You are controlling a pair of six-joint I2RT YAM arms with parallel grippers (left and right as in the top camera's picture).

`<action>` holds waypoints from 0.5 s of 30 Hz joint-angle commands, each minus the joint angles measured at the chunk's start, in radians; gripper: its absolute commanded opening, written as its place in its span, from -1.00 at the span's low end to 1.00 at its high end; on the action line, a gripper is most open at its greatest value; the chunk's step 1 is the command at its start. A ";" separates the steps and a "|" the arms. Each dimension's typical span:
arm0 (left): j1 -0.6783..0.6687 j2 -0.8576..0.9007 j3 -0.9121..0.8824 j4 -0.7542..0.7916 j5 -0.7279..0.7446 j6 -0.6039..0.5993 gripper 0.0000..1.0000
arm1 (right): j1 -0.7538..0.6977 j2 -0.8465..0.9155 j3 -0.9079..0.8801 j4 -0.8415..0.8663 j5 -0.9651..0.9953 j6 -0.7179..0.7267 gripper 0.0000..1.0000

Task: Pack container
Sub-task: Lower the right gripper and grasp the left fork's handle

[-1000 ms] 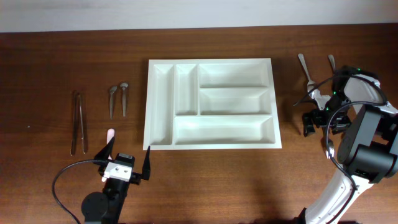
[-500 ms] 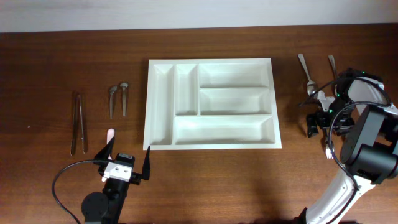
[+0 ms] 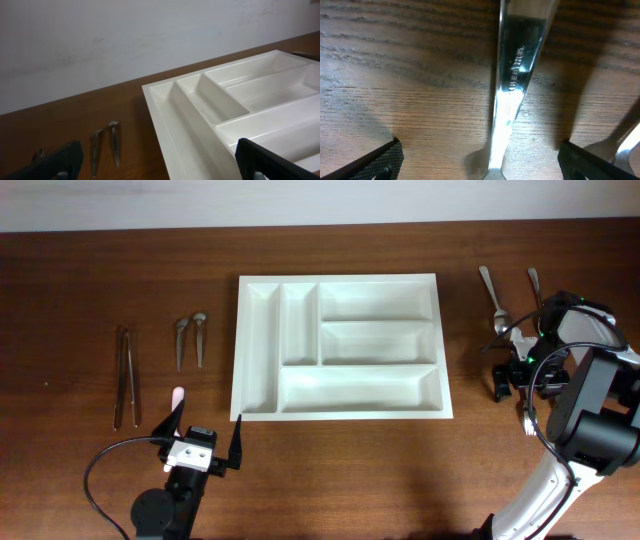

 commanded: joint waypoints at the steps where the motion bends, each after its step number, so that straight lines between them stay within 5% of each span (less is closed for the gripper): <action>1: -0.004 -0.008 -0.003 -0.005 0.000 -0.005 0.98 | -0.003 0.035 -0.027 0.009 -0.001 0.013 0.99; 15: -0.004 -0.008 -0.003 -0.005 0.000 -0.005 0.99 | 0.016 0.065 -0.027 0.026 0.078 0.042 0.72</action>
